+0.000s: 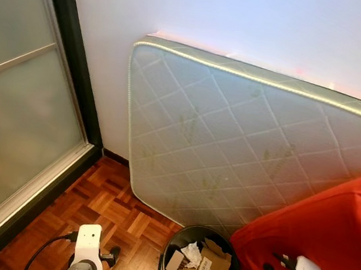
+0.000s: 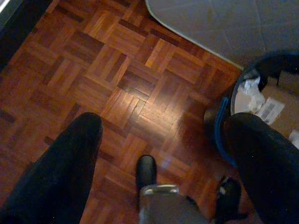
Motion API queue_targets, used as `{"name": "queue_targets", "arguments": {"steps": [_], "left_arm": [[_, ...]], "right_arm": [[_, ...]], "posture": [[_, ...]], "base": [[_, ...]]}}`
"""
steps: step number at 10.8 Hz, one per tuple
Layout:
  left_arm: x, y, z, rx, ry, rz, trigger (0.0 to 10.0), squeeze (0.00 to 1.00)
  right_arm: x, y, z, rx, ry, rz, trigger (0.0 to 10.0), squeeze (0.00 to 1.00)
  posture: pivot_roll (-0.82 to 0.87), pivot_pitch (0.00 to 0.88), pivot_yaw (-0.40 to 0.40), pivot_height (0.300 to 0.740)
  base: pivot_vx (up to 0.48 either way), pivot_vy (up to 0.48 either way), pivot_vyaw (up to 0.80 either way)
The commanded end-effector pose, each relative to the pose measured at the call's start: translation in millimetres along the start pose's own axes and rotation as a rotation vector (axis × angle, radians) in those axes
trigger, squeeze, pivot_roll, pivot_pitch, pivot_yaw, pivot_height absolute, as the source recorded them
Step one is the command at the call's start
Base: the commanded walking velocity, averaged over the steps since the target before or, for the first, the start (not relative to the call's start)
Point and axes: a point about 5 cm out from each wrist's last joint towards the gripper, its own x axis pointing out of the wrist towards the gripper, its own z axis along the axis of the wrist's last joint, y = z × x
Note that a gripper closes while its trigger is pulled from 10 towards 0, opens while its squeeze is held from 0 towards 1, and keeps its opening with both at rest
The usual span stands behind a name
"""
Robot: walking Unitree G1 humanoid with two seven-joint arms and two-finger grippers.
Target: Clean up the room
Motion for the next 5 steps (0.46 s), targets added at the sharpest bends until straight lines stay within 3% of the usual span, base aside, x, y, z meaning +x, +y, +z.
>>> {"name": "queue_targets", "arguments": {"steps": [1, 2, 3, 5], "left_arm": [[-0.1, -0.6, -2.2, 0.038, 0.02, -0.019, 10.0, 0.0], [-1.0, 5.7, -3.3, 0.026, 0.019, 0.004, 10.0, 0.0], [-3.4, 21.9, -5.0, 0.012, 0.013, 0.057, 10.0, 0.0], [-6.7, 35.9, -8.1, 0.02, 0.011, 0.09, 10.0, 0.0]], "right_arm": [[0.4, 4.2, 3.6, -0.002, -0.03, 0.02, 10.0, 0.0], [1.0, 14.4, 7.9, -0.03, -0.066, 0.06, 10.0, 0.0], [1.4, 24.4, 27.6, -0.024, -0.202, 0.104, 10.0, 0.0], [-6.9, 14.0, 33.9, -0.028, -0.35, 0.15, 10.0, 0.0]], "posture": [[0.14, 0.0, -0.078, 0.74], [0.14, 0.0, -0.076, 0.74], [0.15, 0.0, -0.064, 0.74], [0.16, 0.0, -0.055, 0.74]], "base": [[0.0, 0.0, 0.0], [0.0, 0.0, 0.0], [0.0, 0.0, 0.0], [0.0, 0.0, 0.0]]}}
